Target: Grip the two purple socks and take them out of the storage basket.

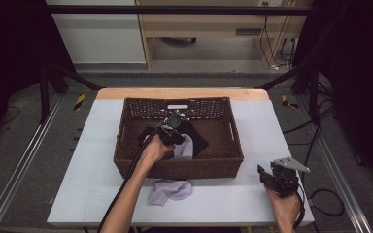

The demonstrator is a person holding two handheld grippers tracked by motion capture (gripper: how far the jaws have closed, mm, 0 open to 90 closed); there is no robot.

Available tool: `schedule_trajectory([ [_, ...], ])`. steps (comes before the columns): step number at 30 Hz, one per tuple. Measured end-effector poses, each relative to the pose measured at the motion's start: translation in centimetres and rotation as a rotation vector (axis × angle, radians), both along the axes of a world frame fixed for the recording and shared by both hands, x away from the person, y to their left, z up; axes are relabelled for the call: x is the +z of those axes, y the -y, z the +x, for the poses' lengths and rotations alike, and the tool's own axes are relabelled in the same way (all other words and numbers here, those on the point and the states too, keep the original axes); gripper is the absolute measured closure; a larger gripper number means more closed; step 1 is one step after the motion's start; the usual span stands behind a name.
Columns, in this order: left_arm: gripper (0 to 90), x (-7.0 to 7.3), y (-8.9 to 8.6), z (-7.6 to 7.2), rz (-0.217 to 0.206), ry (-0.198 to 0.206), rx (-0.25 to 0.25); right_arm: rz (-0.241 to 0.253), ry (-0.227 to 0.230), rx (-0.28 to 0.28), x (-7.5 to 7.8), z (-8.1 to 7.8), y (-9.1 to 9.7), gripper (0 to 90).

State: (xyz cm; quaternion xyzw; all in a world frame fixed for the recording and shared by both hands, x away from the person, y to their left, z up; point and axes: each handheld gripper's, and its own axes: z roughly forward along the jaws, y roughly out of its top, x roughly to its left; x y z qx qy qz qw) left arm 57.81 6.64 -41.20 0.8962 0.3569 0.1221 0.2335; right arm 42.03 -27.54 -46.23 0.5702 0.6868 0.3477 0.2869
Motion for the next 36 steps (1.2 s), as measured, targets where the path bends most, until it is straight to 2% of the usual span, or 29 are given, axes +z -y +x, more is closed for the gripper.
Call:
schedule_trajectory([
  [3, 89.0, 0.0, 0.0, -0.1, -0.001, -0.009, 0.0, 0.001, 0.0, -0.004, 0.0, 0.0, 0.0, 48.6],
  [8, 89.1, 0.4, -0.2, -0.3, -0.02, 0.019, -0.002, 0.0, 0.0, -0.005, 0.0, 0.0, 0.0, 48.8],
  [11, 87.2, 0.7, -0.3, -0.4, -0.037, 0.072, 0.021, 0.001, -0.002, -0.006, 0.0, 0.0, 0.0, 48.7],
  [12, 77.5, 0.7, -0.3, -0.3, -0.049, 0.069, 0.017, 0.001, -0.001, -0.006, 0.0, 0.0, 0.0, 48.7],
  [14, 58.1, 0.6, -0.2, -0.1, -0.022, 0.073, 0.029, 0.0, 0.0, -0.004, 0.0, 0.0, 0.0, 48.6],
  [16, 46.8, 0.5, 0.2, 0.0, -0.004, 0.078, 0.021, 0.001, 0.0, -0.005, 0.0, 0.0, 0.0, 48.4],
  [19, 35.9, 0.5, 0.6, 0.2, 0.037, 0.088, 0.008, 0.002, 0.0, -0.004, 0.0, 0.0, 0.0, 48.2],
  [21, 39.0, 0.4, 1.0, 0.4, 0.076, 0.096, -0.017, 0.002, -0.002, -0.002, 0.0, 0.0, 0.0, 48.1],
  [23, 45.9, 0.2, 1.1, 0.9, 0.085, 0.091, -0.018, 0.003, 0.0, -0.003, 0.0, 0.0, 0.0, 48.1],
  [25, 52.0, -0.2, 1.1, 1.6, 0.063, 0.034, 0.0, 0.002, 0.0, -0.004, 0.0, 0.0, 0.1, 48.1],
  [27, 62.8, -0.3, 1.2, 1.6, 0.067, 0.022, -0.015, 0.001, 0.003, -0.002, 0.0, 0.0, 0.2, 48.2],
  [29, 73.4, -0.3, 1.4, 1.3, 0.097, 0.026, -0.05, 0.005, 0.0, -0.003, 0.0, 0.0, 0.2, 48.2],
  [31, 82.7, -0.4, 1.4, 1.2, 0.102, 0.02, -0.05, 0.002, 0.0, -0.002, 0.0, 0.0, 0.2, 48.3],
  [33, 84.5, -0.3, 1.2, 1.3, 0.084, 0.008, -0.039, 0.002, 0.005, 0.0, 0.1, -0.1, 0.2, 48.4],
  [35, 85.3, -0.1, 0.9, 1.1, 0.048, 0.014, -0.03, 0.007, 0.007, -0.002, 0.1, -0.1, 0.3, 48.4],
  [36, 85.5, 0.0, 0.7, 1.1, 0.045, 0.018, -0.032, 0.008, 0.007, -0.004, 0.1, -0.1, 0.3, 48.5],
])
